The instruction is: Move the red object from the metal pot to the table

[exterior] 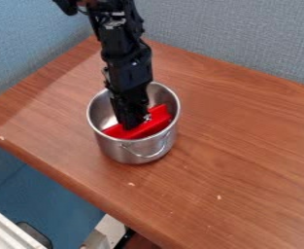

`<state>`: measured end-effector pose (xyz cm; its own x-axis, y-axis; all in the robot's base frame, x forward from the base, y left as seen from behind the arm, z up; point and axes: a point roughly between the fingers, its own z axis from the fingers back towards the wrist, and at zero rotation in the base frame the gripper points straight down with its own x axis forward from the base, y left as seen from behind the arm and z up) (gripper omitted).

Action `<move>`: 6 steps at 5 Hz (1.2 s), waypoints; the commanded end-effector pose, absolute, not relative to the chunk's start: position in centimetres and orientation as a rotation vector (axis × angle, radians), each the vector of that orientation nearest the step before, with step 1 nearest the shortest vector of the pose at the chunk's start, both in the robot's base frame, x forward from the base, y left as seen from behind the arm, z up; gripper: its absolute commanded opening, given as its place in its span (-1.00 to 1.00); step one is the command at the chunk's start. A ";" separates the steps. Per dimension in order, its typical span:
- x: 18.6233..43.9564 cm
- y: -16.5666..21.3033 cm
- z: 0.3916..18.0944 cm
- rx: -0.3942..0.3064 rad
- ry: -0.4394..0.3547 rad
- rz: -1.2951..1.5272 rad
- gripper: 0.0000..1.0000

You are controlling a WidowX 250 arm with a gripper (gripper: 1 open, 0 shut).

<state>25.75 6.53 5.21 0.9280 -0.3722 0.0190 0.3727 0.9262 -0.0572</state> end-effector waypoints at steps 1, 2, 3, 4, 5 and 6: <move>26.6 7.4 7.6 -0.023 -0.082 -0.364 -1.00; 26.6 7.5 7.9 -0.014 -0.084 -0.363 -1.00; 26.7 7.4 8.5 0.002 -0.090 -0.363 -1.00; 27.2 7.4 10.7 0.044 -0.130 -0.364 -1.00; 27.7 7.1 13.1 0.077 -0.169 -0.374 -1.00; 28.4 6.2 15.1 0.088 -0.225 -0.394 -1.00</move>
